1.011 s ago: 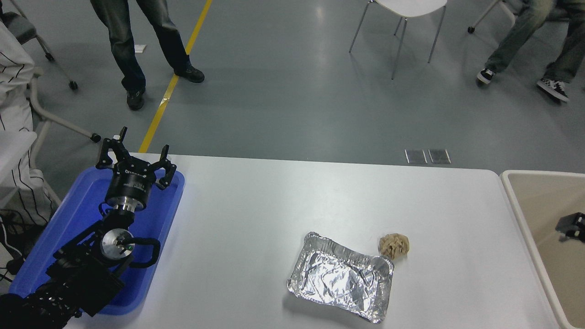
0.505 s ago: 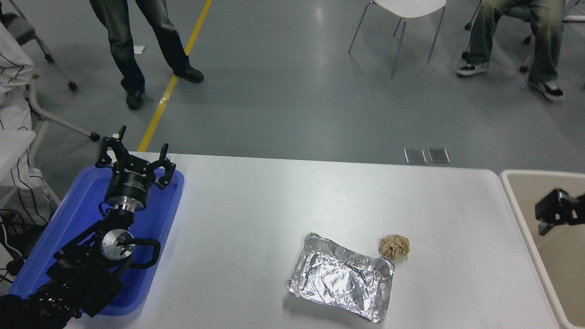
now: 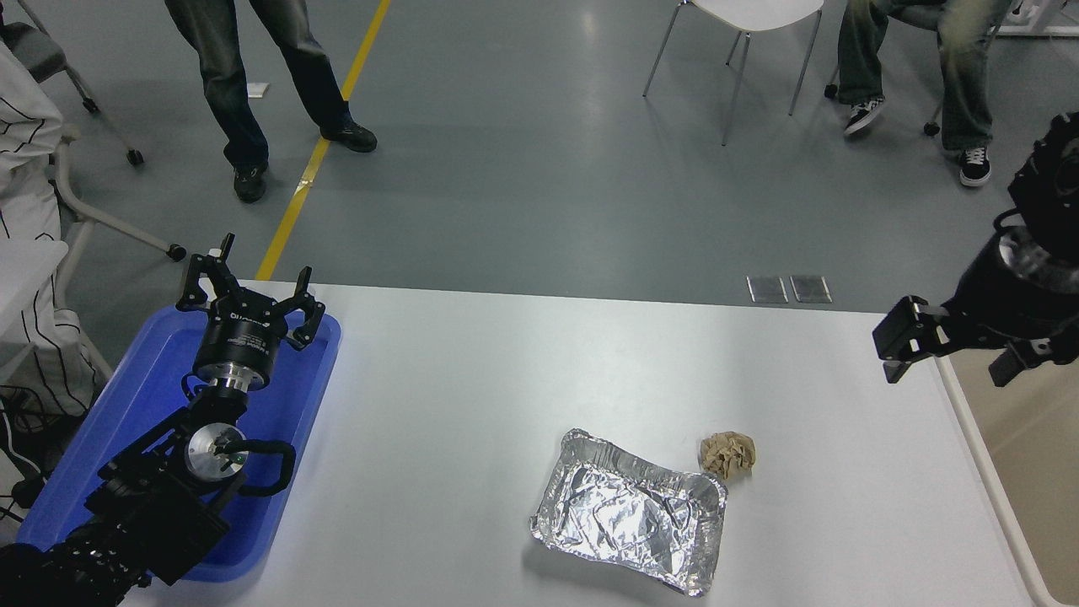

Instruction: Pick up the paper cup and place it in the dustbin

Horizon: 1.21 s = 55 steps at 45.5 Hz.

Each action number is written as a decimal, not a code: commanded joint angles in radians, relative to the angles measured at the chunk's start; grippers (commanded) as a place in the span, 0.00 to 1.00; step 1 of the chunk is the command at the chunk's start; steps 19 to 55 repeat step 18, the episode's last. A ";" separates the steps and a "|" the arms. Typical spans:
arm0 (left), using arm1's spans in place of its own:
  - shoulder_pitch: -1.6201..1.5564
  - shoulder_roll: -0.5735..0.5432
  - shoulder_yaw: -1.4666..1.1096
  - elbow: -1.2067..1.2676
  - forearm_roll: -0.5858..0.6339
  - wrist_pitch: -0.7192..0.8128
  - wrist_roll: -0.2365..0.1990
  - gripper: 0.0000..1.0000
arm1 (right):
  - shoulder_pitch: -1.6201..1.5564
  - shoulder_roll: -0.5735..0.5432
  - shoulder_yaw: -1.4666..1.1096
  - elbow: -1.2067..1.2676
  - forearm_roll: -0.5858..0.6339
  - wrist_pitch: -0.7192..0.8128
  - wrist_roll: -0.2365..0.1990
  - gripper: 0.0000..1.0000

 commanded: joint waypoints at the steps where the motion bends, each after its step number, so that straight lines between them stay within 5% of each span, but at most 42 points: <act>1: 0.000 0.000 0.000 0.000 0.000 -0.001 0.000 1.00 | 0.014 0.044 0.053 0.002 0.004 0.002 0.000 1.00; 55: -0.001 0.000 0.000 0.000 0.000 -0.001 0.000 1.00 | 0.070 0.071 0.026 0.001 0.004 0.002 0.000 1.00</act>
